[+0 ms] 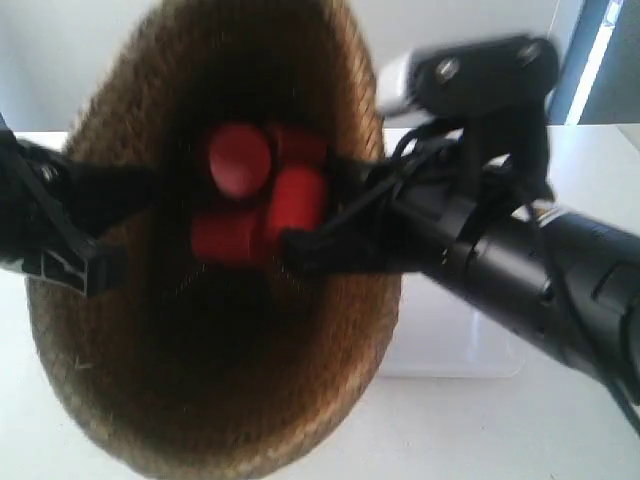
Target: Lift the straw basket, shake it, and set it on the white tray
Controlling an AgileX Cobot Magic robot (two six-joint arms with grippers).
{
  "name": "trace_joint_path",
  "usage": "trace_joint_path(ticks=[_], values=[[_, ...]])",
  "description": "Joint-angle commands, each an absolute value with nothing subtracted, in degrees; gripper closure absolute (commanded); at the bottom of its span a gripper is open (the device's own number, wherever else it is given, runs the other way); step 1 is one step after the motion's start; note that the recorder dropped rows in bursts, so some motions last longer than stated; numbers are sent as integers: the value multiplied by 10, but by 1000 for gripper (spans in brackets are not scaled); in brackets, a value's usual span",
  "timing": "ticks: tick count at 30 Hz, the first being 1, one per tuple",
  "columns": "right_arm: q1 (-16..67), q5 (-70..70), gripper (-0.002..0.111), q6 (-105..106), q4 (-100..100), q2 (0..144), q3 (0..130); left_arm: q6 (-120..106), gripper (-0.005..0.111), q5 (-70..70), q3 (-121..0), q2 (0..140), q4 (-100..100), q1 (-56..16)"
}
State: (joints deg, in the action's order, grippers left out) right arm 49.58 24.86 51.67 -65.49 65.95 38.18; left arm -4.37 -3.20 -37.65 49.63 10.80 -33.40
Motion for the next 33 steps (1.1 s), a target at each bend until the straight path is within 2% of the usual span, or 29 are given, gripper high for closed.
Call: trace_joint_path(ticks=[1,17,23,26,27,29,33], values=[[509,178,108,528,-628,655,393,-64,107,-32,-387,472,112,-346],[509,191,108,561,-631,634,393,-86,107,-17,-387,466,115,-345],[568,81,108,579,-628,467,474,-93,107,118,-466,362,113,-376],[576,164,108,626,-637,472,457,-128,107,55,-447,346,104,-379],[565,293,108,664,-659,544,413,-156,107,-12,-391,399,89,-367],[556,405,108,694,-692,633,391,-165,107,-34,-368,456,98,-346],[582,392,108,698,-740,642,415,-119,107,-32,-375,457,132,-344]])
